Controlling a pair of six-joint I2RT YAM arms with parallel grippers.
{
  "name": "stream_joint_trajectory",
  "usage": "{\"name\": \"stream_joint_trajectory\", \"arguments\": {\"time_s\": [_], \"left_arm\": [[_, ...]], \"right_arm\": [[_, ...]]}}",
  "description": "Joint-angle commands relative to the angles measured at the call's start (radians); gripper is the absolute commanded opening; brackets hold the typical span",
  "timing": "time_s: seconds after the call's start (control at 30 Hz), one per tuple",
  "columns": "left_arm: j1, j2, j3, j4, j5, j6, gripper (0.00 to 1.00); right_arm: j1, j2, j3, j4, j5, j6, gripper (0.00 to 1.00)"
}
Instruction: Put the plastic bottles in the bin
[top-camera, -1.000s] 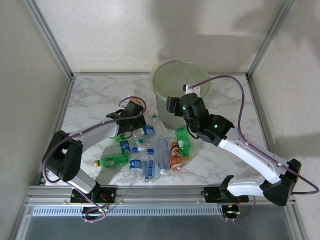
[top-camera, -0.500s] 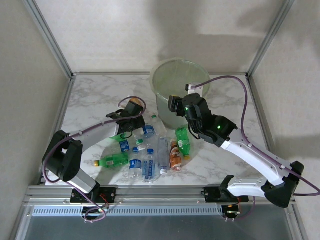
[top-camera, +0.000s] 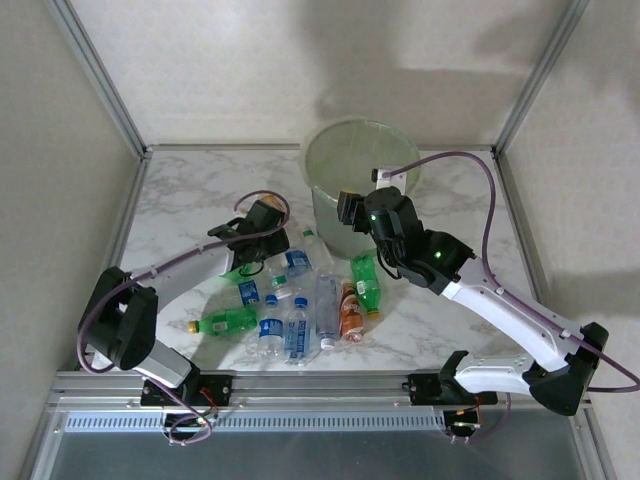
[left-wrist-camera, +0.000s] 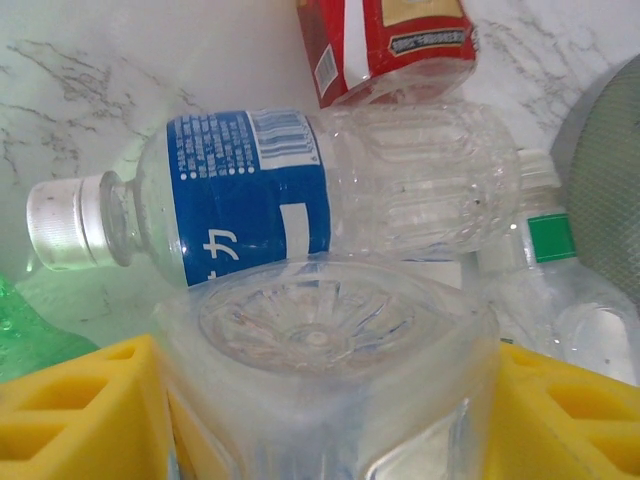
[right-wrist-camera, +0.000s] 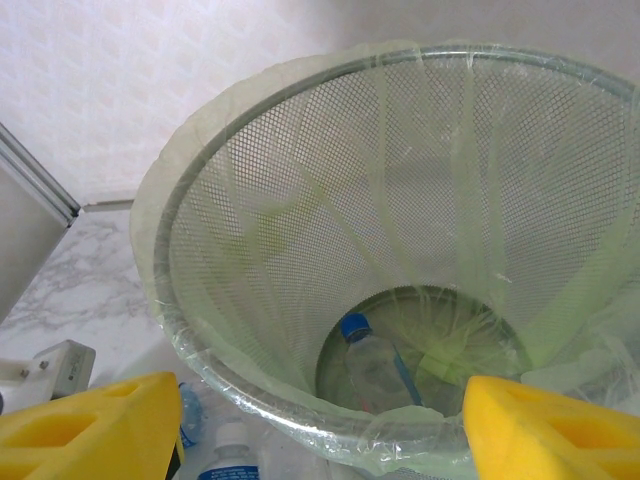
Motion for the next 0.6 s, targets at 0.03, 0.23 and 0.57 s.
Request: {"name": "stream_joint_trajectory", "arguments": {"time_s": [0.03, 0.23, 0.57], "left_arm": [[0.002, -0.063, 0.042, -0.041, -0.003, -0.017, 0.57], [0.016, -0.169, 0.096, -0.073, 0.008, -0.016, 0.57], [0.082, -0.258, 0.349, -0.133, 0.052, 0.016, 0.58]], "right_arm": [[0.001, -0.023, -0.005, 0.004, 0.007, 0.02, 0.75], [0.001, -0.031, -0.003, 0.002, -0.013, 0.026, 0.74], [-0.001, -0.065, 0.013, 0.027, -0.083, 0.035, 0.76]]}}
